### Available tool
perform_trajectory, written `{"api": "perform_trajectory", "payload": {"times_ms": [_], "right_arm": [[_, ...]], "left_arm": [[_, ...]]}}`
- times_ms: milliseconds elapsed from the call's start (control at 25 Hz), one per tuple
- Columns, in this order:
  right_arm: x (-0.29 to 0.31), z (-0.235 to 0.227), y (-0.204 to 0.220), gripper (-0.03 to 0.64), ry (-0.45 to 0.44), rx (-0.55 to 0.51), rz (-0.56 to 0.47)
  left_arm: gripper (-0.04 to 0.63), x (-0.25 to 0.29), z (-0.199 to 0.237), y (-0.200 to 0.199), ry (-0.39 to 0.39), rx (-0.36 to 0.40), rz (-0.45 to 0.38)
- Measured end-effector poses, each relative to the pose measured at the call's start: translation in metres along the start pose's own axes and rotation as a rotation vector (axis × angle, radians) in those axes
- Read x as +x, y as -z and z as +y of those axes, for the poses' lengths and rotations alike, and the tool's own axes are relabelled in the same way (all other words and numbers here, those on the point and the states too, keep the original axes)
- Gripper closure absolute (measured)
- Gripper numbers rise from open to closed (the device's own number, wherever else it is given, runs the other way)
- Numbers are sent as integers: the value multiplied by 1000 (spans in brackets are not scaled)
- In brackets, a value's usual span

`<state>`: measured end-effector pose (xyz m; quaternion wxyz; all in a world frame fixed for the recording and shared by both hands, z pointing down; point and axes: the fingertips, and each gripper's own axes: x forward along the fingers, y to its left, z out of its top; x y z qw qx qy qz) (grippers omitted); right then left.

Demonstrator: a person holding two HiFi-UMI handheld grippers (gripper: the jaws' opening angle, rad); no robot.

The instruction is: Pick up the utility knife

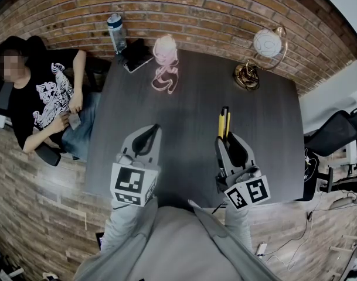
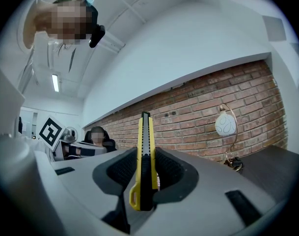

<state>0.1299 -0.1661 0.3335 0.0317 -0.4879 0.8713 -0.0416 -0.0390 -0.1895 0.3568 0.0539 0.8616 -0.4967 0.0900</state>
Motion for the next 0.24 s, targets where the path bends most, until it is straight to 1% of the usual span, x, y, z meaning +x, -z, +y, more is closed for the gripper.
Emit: {"api": "perform_trajectory", "payload": {"times_ms": [240], "right_arm": [[-1, -2, 1, 489, -3, 1, -1]], "left_arm": [[577, 2, -1, 1, -2, 1, 3]]}}
